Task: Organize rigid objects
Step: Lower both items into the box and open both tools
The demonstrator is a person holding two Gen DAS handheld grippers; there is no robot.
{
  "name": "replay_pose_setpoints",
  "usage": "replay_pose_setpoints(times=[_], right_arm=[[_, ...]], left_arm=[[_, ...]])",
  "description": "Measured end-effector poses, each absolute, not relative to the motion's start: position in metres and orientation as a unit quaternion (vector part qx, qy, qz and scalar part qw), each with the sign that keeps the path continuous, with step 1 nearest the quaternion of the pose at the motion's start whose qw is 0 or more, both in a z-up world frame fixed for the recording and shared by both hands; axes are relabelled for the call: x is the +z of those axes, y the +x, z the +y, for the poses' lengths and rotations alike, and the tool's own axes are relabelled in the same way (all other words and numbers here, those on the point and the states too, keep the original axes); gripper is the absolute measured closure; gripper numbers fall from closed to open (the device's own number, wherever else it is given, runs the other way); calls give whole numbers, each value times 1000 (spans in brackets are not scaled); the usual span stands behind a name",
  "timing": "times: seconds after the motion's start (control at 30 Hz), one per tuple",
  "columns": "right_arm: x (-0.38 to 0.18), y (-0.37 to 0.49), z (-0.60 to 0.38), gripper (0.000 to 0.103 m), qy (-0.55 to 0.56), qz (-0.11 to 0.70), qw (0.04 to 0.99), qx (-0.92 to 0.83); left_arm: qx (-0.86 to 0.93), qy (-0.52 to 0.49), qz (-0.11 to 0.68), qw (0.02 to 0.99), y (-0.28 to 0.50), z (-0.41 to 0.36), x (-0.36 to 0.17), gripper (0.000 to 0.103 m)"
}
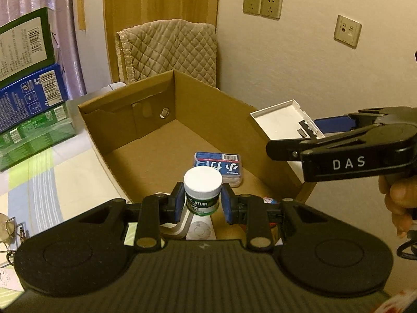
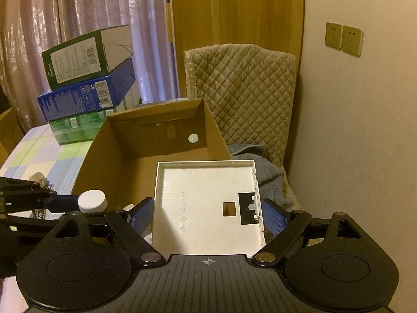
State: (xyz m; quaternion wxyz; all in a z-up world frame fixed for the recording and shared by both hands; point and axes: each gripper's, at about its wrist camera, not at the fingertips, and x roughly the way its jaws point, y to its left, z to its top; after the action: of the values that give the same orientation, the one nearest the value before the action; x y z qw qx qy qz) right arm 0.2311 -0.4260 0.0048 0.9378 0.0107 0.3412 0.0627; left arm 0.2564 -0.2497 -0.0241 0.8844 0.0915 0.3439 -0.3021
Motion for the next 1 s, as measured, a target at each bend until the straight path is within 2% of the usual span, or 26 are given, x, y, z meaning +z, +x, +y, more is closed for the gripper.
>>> replay_pose_setpoints(times=[1.0], right_arm=[[-1, 232, -410, 18, 35, 346, 934, 82]], left_arm=[[-249, 49, 336, 907, 243, -182, -6, 76]])
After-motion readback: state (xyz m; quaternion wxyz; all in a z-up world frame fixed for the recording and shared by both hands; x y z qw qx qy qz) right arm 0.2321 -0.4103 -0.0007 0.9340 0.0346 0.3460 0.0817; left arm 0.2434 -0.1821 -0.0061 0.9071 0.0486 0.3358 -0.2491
